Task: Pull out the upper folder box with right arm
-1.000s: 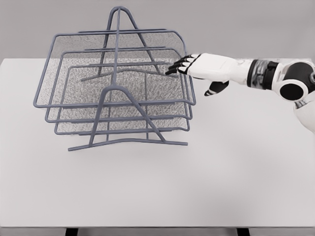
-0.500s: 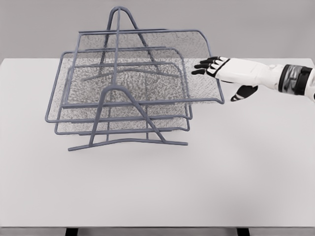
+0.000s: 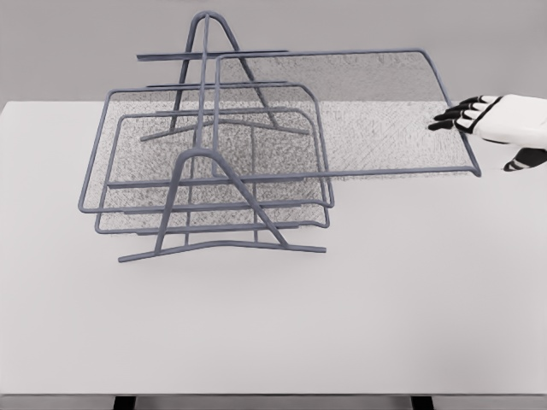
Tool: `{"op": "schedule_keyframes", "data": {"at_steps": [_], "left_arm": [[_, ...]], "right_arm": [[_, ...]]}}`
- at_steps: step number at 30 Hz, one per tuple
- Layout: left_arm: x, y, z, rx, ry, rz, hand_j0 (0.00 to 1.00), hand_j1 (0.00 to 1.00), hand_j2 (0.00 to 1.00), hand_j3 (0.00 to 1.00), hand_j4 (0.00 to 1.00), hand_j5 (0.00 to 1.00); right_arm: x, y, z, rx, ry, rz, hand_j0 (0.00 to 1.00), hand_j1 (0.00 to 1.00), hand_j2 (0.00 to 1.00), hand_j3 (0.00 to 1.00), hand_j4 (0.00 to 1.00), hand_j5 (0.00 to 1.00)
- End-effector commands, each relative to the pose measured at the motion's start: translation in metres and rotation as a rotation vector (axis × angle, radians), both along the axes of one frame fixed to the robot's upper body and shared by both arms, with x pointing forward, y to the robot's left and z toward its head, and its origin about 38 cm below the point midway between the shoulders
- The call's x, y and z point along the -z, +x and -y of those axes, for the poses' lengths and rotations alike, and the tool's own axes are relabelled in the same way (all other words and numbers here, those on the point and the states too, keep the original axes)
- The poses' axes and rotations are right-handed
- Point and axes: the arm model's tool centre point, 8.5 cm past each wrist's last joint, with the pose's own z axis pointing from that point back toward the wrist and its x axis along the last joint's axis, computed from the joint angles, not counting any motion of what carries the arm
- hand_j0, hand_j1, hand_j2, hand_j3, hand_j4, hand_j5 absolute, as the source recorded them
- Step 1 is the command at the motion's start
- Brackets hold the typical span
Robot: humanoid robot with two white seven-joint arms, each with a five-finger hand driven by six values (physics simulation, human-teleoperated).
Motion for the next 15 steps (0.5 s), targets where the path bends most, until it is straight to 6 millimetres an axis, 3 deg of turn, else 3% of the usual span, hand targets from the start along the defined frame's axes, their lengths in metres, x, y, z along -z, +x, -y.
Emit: {"op": "schedule_keyframes", "data": {"at_steps": [1, 2, 5, 6, 7, 10, 12, 15], "left_arm": [[0.0, 0.0, 0.0, 0.001, 0.0, 0.0, 1.0, 1.0, 1.0, 1.0, 1.0, 1.0], [0.0, 0.0, 0.0, 0.0, -0.001, 0.001, 1.0, 1.0, 1.0, 1.0, 1.0, 1.0], [0.0, 0.0, 0.0, 0.001, 0.0, 0.0, 1.0, 1.0, 1.0, 1.0, 1.0, 1.0], [0.0, 0.0, 0.0, 0.001, 0.0, 0.0, 1.0, 1.0, 1.0, 1.0, 1.0, 1.0], [0.0, 0.0, 0.0, 0.001, 0.0, 0.0, 1.0, 1.0, 1.0, 1.0, 1.0, 1.0], [0.0, 0.0, 0.0, 0.001, 0.0, 0.0, 1.0, 1.0, 1.0, 1.0, 1.0, 1.0], [0.0, -0.002, 0.0, 0.0, 0.0, -0.005, 1.0, 1.0, 1.0, 1.0, 1.0, 1.0], [0.0, -0.003, 0.0, 0.0, 0.0, -0.008, 1.0, 1.0, 1.0, 1.0, 1.0, 1.0]], "right_arm": [[-0.004, -0.003, 0.008, 0.004, -0.039, 0.006, 1.0, 1.0, 1.0, 1.0, 1.0, 1.0], [-0.013, -0.002, 0.01, 0.01, -0.029, 0.028, 1.0, 1.0, 1.0, 1.0, 1.0, 1.0], [-0.075, -0.009, -0.012, -0.009, 0.219, 0.138, 1.0, 1.0, 1.0, 1.0, 1.0, 1.0], [-0.082, -0.012, -0.022, -0.033, 0.241, 0.145, 1.0, 1.0, 1.0, 1.0, 1.0, 1.0], [-0.082, -0.018, -0.036, -0.062, 0.234, 0.143, 1.0, 1.0, 1.0, 1.0, 1.0, 1.0], [-0.049, -0.012, -0.074, -0.132, 0.272, 0.063, 1.0, 1.0, 1.0, 1.0, 1.0, 1.0], [-0.042, -0.008, -0.104, -0.196, 0.324, 0.052, 1.0, 1.0, 1.0, 1.0, 1.0, 1.0], [-0.039, -0.01, -0.11, -0.219, 0.328, 0.047, 1.0, 1.0, 1.0, 1.0, 1.0, 1.0]]}}
